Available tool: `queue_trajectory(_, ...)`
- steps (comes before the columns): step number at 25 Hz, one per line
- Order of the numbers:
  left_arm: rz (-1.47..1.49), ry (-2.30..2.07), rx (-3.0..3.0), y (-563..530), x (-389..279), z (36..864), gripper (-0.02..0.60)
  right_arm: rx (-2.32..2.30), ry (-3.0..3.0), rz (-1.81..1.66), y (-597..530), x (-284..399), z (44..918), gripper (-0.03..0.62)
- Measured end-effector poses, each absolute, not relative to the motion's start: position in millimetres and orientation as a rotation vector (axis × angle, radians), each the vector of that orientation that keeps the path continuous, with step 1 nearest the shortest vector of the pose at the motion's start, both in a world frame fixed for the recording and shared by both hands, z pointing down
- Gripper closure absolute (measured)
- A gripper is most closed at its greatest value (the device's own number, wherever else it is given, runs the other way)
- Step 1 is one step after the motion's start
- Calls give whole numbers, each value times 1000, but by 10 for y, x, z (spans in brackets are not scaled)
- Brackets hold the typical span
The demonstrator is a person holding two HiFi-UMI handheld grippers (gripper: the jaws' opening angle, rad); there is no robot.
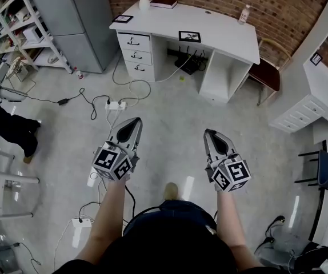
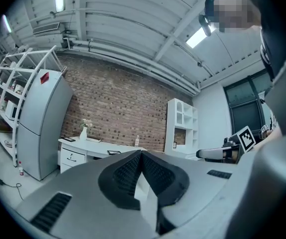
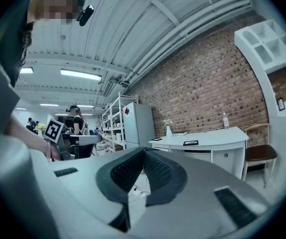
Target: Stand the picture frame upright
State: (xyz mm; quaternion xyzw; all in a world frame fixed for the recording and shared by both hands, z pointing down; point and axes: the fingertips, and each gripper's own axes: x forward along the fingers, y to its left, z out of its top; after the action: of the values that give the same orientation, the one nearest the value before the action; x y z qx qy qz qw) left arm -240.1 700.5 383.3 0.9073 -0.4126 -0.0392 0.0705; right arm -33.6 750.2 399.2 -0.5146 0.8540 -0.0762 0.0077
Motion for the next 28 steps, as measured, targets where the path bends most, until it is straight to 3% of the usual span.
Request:
queue_trajectory(14,-112,-1250,2698,6493,-2114,3931,581,-1632,2610,-314,6982,52,4143,589)
queue_trajectory(28,-87,-1265,2642,6262,-2222,4181,581,-1623,2611,-383,6709,-10,4333,589)
